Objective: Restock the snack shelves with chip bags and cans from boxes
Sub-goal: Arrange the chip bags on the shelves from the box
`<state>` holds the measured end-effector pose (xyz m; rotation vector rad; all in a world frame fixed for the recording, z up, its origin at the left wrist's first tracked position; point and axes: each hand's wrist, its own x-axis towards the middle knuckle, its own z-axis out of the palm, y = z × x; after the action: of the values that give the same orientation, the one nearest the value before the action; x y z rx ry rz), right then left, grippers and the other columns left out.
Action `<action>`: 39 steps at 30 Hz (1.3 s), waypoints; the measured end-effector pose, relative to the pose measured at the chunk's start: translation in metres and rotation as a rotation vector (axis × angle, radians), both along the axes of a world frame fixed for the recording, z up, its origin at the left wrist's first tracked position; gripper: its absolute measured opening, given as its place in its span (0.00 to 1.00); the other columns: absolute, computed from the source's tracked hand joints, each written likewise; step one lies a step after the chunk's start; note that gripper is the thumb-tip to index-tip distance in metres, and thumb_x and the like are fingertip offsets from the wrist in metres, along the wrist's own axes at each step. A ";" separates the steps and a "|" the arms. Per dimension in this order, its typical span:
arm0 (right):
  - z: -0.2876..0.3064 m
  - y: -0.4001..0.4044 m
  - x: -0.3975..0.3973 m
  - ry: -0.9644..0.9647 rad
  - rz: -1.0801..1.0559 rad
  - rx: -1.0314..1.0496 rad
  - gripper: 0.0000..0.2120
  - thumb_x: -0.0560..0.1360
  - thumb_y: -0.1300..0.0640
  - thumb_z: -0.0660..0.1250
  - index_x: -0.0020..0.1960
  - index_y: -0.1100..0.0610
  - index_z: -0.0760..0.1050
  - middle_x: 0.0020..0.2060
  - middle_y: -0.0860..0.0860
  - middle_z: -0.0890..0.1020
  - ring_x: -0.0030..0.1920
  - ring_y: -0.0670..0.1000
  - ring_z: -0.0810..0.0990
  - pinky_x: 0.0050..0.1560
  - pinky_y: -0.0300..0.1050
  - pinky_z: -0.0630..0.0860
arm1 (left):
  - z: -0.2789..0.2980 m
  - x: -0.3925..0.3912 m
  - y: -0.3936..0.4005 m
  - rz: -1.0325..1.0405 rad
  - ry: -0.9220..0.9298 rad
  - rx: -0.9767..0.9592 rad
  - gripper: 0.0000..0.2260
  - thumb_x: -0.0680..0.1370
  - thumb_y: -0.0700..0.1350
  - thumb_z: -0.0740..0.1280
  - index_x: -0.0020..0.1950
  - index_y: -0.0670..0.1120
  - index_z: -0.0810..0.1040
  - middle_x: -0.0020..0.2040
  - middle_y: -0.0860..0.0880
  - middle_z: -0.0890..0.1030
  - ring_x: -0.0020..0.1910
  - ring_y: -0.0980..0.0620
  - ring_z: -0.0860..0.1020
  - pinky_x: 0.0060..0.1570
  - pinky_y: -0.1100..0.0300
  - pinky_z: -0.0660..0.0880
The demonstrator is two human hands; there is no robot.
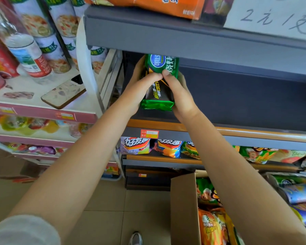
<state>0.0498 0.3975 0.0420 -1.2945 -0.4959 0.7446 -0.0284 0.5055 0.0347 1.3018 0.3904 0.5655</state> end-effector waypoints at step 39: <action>0.017 0.037 0.039 0.000 0.205 -0.109 0.35 0.70 0.34 0.66 0.65 0.60 0.73 0.54 0.57 0.84 0.54 0.54 0.83 0.57 0.51 0.79 | 0.026 0.018 0.026 -0.216 0.123 -0.170 0.42 0.65 0.65 0.70 0.72 0.41 0.70 0.59 0.42 0.82 0.53 0.48 0.84 0.48 0.53 0.82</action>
<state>0.0893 0.4346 0.0589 -1.3575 -0.6013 0.9535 -0.0100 0.5314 0.0610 1.1991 0.3853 0.2658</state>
